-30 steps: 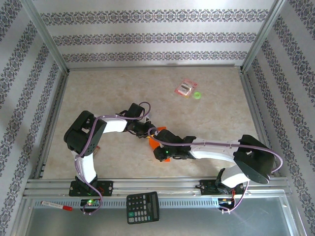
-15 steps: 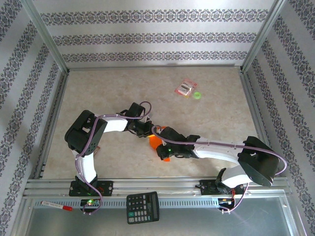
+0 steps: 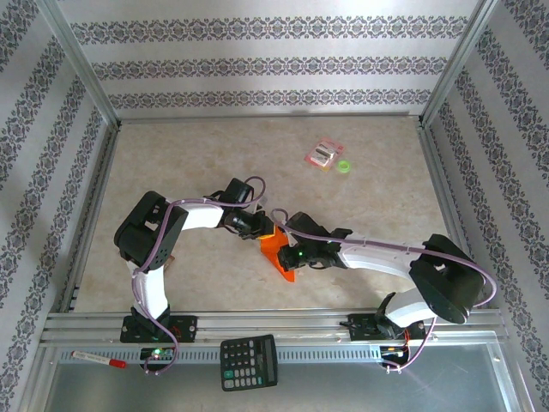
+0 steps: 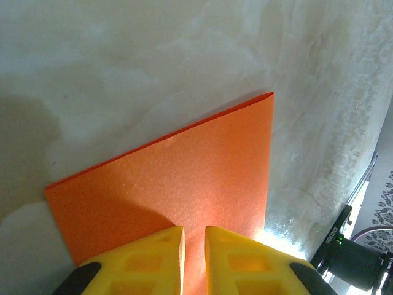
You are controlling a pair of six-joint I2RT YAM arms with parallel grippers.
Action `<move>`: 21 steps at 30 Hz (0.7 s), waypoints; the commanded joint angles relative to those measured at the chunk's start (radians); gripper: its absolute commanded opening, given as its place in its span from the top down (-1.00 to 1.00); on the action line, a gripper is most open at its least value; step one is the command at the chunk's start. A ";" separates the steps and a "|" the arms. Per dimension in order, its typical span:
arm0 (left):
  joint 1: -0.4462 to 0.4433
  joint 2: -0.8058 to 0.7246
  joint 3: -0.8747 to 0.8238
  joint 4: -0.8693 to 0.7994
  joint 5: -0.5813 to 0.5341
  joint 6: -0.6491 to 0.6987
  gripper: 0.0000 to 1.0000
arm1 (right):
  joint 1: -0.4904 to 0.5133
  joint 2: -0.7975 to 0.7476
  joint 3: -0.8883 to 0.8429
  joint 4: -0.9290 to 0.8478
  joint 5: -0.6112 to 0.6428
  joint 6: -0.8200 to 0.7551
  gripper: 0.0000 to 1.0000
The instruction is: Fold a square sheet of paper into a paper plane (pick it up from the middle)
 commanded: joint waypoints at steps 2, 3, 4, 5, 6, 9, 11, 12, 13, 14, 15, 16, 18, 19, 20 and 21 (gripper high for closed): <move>-0.007 0.039 0.004 -0.075 -0.033 0.040 0.66 | -0.028 0.022 0.035 -0.022 -0.042 -0.036 0.93; -0.007 0.040 0.007 -0.077 -0.033 0.041 0.66 | -0.034 0.027 0.039 -0.027 -0.047 -0.040 0.93; -0.008 0.041 0.008 -0.080 -0.033 0.042 0.66 | -0.039 0.031 0.042 -0.033 -0.049 -0.045 0.93; -0.008 0.041 0.010 -0.082 -0.033 0.042 0.67 | -0.044 0.033 0.046 -0.035 -0.051 -0.047 0.93; -0.008 0.039 0.010 -0.082 -0.033 0.044 0.67 | -0.048 0.038 0.049 -0.039 -0.055 -0.052 0.93; -0.008 0.040 0.011 -0.082 -0.033 0.044 0.67 | -0.061 0.045 0.055 -0.047 -0.061 -0.061 0.93; -0.009 0.042 0.013 -0.084 -0.033 0.045 0.67 | -0.071 0.050 0.057 -0.053 -0.063 -0.066 0.93; -0.008 0.042 0.013 -0.084 -0.033 0.045 0.67 | -0.075 0.052 0.057 -0.054 -0.064 -0.069 0.93; -0.008 0.042 0.013 -0.085 -0.033 0.045 0.67 | -0.079 0.054 0.057 -0.056 -0.064 -0.072 0.93; -0.007 0.042 0.014 -0.087 -0.032 0.046 0.67 | -0.083 0.056 0.056 -0.058 -0.064 -0.072 0.93; -0.008 0.042 0.014 -0.088 -0.032 0.047 0.67 | -0.086 0.057 0.057 -0.061 -0.066 -0.075 0.93; -0.008 0.042 0.013 -0.088 -0.033 0.046 0.67 | -0.088 0.061 0.057 -0.062 -0.067 -0.076 0.93; -0.007 0.042 0.015 -0.090 -0.033 0.048 0.67 | -0.087 0.064 0.057 -0.064 -0.064 -0.076 0.93; -0.008 0.042 0.017 -0.090 -0.033 0.048 0.67 | -0.089 0.067 0.057 -0.065 -0.062 -0.079 0.93; -0.008 0.042 0.017 -0.088 -0.033 0.048 0.67 | -0.089 0.070 0.058 -0.066 -0.060 -0.082 0.93; -0.008 0.042 0.017 -0.090 -0.033 0.048 0.67 | -0.091 0.073 0.059 -0.070 -0.058 -0.084 0.93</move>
